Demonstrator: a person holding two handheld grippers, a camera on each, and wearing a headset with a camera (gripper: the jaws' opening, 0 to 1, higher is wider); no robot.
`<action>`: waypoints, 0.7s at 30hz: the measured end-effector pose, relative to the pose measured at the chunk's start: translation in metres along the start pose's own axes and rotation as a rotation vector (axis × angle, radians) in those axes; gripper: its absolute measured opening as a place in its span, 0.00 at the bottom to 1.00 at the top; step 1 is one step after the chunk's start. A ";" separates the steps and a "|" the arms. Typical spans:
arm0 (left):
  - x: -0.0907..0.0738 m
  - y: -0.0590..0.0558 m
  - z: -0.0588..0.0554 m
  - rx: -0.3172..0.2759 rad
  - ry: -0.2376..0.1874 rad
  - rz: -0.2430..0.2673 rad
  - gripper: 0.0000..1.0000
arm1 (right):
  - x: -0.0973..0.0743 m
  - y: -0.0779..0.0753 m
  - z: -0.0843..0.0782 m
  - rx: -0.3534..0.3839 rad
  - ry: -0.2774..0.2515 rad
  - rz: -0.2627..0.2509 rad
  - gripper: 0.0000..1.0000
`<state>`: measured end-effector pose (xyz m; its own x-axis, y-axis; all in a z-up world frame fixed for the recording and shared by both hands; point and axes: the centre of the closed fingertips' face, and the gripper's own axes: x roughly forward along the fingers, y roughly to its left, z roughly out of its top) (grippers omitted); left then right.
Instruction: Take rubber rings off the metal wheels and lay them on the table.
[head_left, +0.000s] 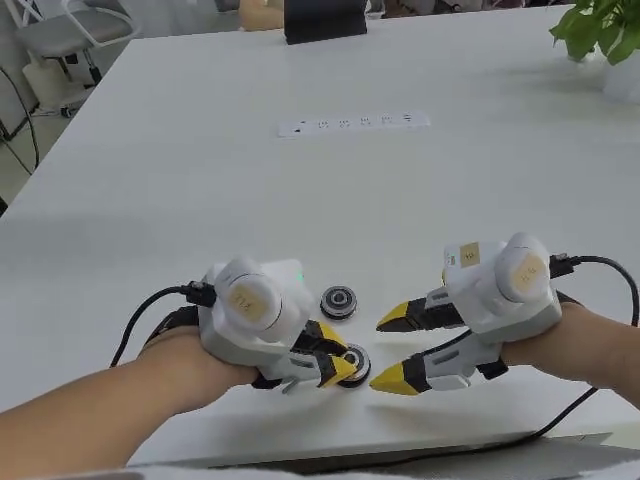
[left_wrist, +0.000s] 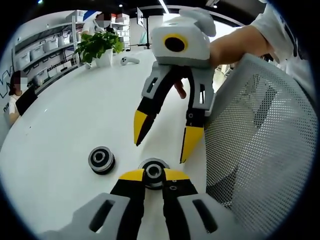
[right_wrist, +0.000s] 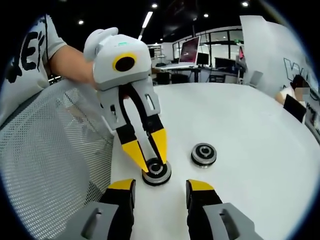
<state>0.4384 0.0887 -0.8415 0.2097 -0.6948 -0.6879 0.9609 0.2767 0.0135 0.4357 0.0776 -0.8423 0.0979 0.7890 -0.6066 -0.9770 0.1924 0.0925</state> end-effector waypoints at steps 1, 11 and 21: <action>0.000 0.000 0.000 0.000 -0.001 0.000 0.08 | 0.001 0.000 0.000 0.002 0.001 0.005 0.38; -0.001 0.000 0.000 -0.002 -0.007 -0.002 0.08 | 0.014 0.004 0.005 0.043 -0.004 0.044 0.33; 0.000 0.001 0.000 -0.002 -0.012 -0.002 0.08 | 0.021 0.003 0.001 0.066 0.005 0.047 0.29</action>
<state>0.4389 0.0895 -0.8416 0.2098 -0.7032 -0.6794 0.9610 0.2764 0.0107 0.4347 0.0952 -0.8541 0.0512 0.7953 -0.6040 -0.9657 0.1935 0.1729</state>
